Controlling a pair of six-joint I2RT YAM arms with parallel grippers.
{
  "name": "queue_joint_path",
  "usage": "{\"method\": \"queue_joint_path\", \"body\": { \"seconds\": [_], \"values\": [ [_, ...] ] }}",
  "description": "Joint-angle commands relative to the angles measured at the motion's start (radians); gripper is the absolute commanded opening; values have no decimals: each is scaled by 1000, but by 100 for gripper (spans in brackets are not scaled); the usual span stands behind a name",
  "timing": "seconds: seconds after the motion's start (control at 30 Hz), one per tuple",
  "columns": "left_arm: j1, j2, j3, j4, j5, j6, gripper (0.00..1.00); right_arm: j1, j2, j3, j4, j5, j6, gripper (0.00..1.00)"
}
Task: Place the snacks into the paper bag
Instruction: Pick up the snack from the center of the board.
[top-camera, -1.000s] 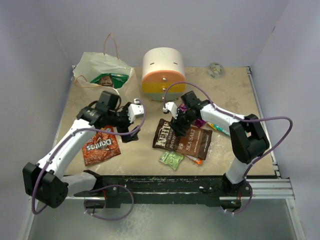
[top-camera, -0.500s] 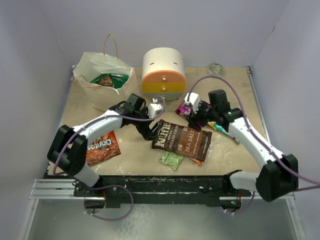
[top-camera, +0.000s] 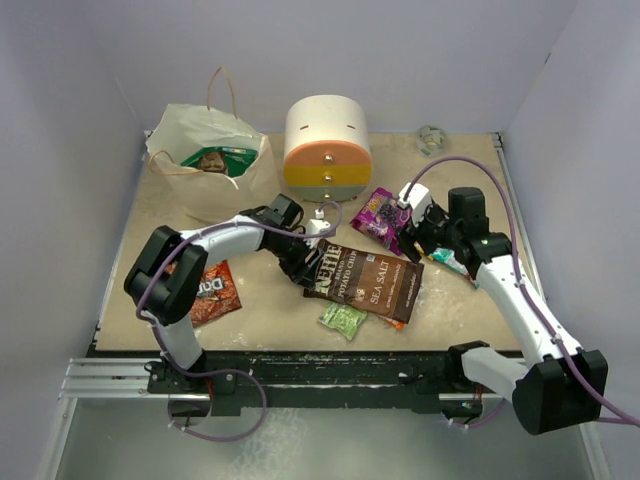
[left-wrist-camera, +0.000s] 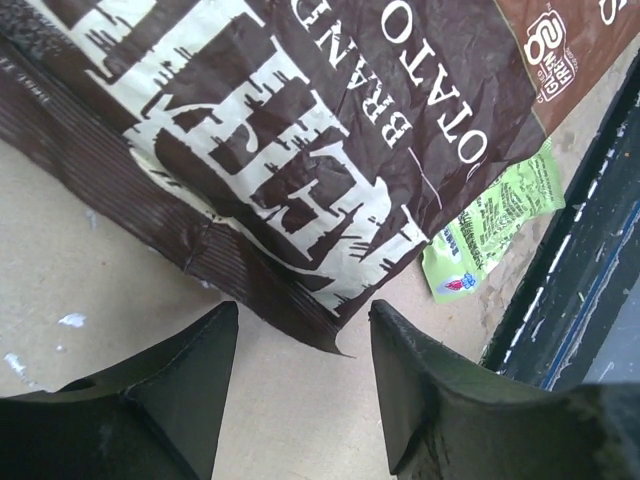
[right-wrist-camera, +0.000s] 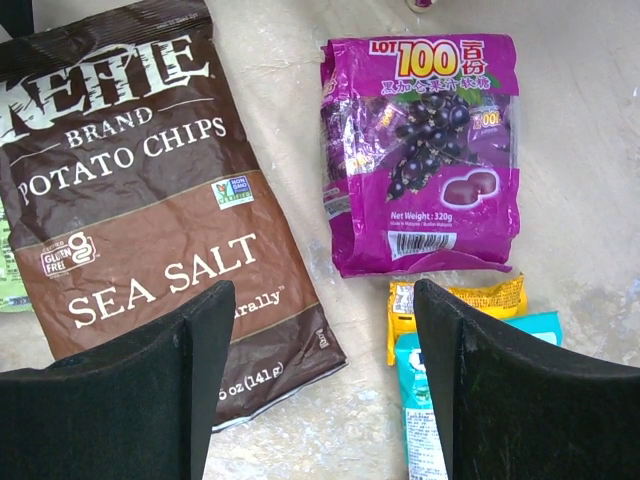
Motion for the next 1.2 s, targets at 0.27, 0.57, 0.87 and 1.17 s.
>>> {"method": "queue_joint_path", "body": {
  "seconds": [0.27,0.57,0.87,1.17],
  "values": [
    [-2,113,78,-37,127,55,50,-1,3,19,39,-19,3,75],
    [0,128,123,-62,154,48,27,-2,8,18,41,-10,6,75],
    [-2,8,169,-132,117,132,0,-2,9,15,46,2,9,75],
    [-2,-162,304,-365,-49,310,0,-2,15,11,42,38,4,75]
  ]
}}
